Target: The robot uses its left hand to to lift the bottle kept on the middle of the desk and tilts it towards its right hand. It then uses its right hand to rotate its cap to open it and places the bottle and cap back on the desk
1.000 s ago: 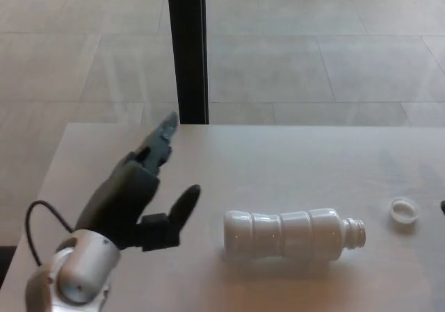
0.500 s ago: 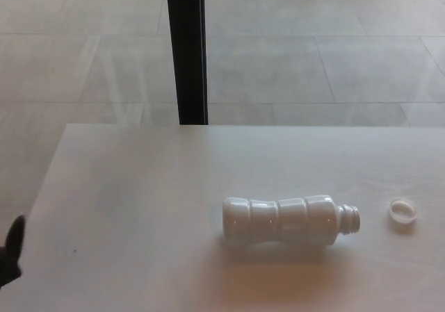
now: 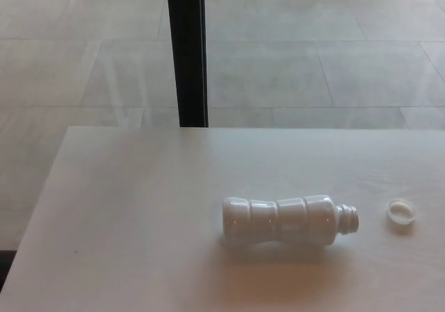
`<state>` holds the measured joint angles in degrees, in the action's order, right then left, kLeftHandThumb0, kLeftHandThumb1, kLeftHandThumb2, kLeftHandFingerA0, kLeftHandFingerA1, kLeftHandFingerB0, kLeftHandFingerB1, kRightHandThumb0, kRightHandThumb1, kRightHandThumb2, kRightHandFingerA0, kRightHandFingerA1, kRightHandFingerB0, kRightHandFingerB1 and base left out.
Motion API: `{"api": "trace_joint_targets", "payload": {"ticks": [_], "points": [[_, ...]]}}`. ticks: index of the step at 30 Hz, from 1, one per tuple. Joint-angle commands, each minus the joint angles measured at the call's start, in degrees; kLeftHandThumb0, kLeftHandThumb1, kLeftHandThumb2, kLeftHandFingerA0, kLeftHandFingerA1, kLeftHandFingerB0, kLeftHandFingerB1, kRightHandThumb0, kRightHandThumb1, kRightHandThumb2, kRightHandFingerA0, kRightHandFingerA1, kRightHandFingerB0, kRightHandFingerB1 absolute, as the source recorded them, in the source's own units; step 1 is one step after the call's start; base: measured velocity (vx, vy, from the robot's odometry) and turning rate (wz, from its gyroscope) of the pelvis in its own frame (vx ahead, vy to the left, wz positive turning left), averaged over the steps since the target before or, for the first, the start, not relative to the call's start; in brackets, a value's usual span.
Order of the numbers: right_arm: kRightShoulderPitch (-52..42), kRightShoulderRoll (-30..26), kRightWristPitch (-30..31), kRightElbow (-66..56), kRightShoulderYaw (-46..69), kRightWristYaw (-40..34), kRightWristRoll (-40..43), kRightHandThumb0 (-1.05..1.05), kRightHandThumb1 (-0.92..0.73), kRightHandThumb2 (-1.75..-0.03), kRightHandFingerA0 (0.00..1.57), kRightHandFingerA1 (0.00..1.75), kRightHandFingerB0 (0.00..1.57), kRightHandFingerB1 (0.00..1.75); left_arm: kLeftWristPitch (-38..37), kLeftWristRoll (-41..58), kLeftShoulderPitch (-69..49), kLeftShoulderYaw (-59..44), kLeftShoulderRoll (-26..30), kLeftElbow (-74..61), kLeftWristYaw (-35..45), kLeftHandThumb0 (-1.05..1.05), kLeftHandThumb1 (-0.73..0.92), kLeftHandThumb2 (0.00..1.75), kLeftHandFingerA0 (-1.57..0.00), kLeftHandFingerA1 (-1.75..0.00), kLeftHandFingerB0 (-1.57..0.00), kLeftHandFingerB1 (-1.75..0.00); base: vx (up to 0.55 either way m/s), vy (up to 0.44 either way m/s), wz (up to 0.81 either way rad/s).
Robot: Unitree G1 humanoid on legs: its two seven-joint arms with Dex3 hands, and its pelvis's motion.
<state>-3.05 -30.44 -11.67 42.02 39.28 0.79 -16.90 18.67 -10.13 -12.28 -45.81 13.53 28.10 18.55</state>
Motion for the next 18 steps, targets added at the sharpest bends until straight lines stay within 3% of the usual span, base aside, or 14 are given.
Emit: {"api": "trace_joint_targets", "payload": {"ticks": [1,3,4,5,6,7,8,9,13,14,15,16,17,18], "points": [[-1.77,4.91,9.30,21.73,26.81,-10.04,30.79,-1.03,-0.87,-1.17,0.00,0.09,0.00,0.00,-12.89,24.55,-4.10,-23.55,3.84,33.47,-10.14,-0.77,0.69,1.02,-0.15,-0.56,-0.02,-0.29,0.00,0.000,0.00],[-2.31,5.79,9.84,21.80,25.75,-9.44,29.17,-0.99,-0.83,-1.15,0.00,0.08,0.00,0.06,-12.37,23.05,-4.71,-21.98,3.43,33.10,-8.00,-0.79,0.68,0.99,-0.17,-0.56,-0.07,-0.44,0.00,0.000,0.00],[-2.65,6.18,9.63,21.45,25.09,-8.23,28.30,-0.98,-0.84,-1.14,0.00,0.08,0.00,0.04,-13.03,20.94,-5.28,-20.07,3.33,32.78,-7.72,-0.79,0.87,0.66,-0.26,-0.52,-0.20,-0.34,0.00,0.000,0.00],[-2.50,6.32,9.02,21.70,25.09,-7.91,28.11,-0.81,-0.91,-0.74,0.00,0.00,0.00,0.15,-13.34,20.91,-5.26,-20.02,3.25,32.80,-7.23,-0.79,0.84,0.65,-0.24,-0.54,-0.24,-0.36,0.00,0.000,0.00],[-2.05,6.34,8.38,21.97,25.05,-7.44,27.76,-0.96,-0.82,-1.14,0.00,0.08,0.00,0.06,-14.20,21.31,-5.26,-20.16,2.58,32.36,-5.90,-0.78,0.65,1.04,-0.18,-0.57,-0.19,-0.49,0.00,0.000,0.00],[-1.90,6.20,8.38,22.13,25.12,-7.31,27.62,-0.96,-0.82,-1.14,0.00,0.08,0.00,0.06,-14.63,21.34,-5.23,-20.20,2.47,32.50,-5.59,-0.78,0.65,1.04,-0.18,-0.57,-0.19,-0.49,0.00,0.000,0.00],[-1.96,6.15,8.05,22.14,25.05,-7.05,27.32,-0.84,-0.92,-0.69,0.00,0.07,0.00,0.18,-14.84,21.03,-5.26,-19.87,2.45,32.74,-5.07,-0.81,0.84,0.65,-0.19,-0.51,-0.24,-0.35,0.00,0.000,0.00],[-2.11,6.38,7.17,22.00,24.83,-6.01,27.06,-0.92,-0.81,-1.13,0.00,0.09,0.00,0.09,-15.43,20.13,-5.46,-18.71,2.07,32.64,-3.94,-0.78,0.86,0.66,-0.18,-0.50,-0.24,-0.36,0.00,0.000,0.00],[-1.15,6.97,8.22,21.52,25.45,-6.05,27.23,-0.78,-0.66,-1.00,0.08,0.50,0.05,0.32,-17.48,17.49,-5.63,-15.29,1.61,34.35,-1.97,-0.76,0.88,0.67,-0.23,-0.49,-0.23,-0.34,0.00,0.000,0.00],[-0.87,6.93,7.88,22.10,24.88,-5.79,26.63,-0.77,-0.84,-0.66,0.21,0.51,0.09,0.23,-17.99,16.69,-5.63,-14.17,1.66,34.62,-1.91,-0.76,0.88,0.66,-0.26,-0.48,-0.24,-0.33,0.00,0.000,0.00],[-0.72,6.92,8.11,22.31,24.22,-5.65,25.89,-0.80,-0.70,-1.04,0.30,0.59,0.07,0.26,-18.32,16.09,-5.82,-13.32,1.62,34.92,-2.06,-0.75,0.86,0.66,-0.30,-0.49,-0.26,-0.34,0.00,0.000,0.00],[-0.62,7.41,7.61,22.15,23.53,-4.39,25.54,-0.77,-0.86,-0.67,0.22,0.51,0.05,0.23,-18.85,14.86,-6.37,-11.55,1.29,34.77,-1.64,-0.74,0.84,0.65,-0.29,-0.51,-0.25,-0.35,0.00,0.000,0.00],[-0.65,7.73,7.25,21.95,23.32,-3.15,25.72,-0.75,-0.66,-1.06,0.00,0.46,0.00,0.24,-19.38,14.37,-6.53,-10.72,1.05,34.84,-1.89,-0.69,0.82,0.64,-0.28,-0.52,-0.27,-0.36,0.00,0.000,0.00],[-0.65,7.73,7.25,21.95,23.32,-3.15,25.72,-0.75,-0.66,-1.06,0.00,0.46,0.00,0.24,-19.38,14.37,-6.53,-10.72,1.05,34.84,-1.89,-0.69,0.82,0.64,-0.28,-0.52,-0.27,-0.36,0.00,0.000,0.00]]}}
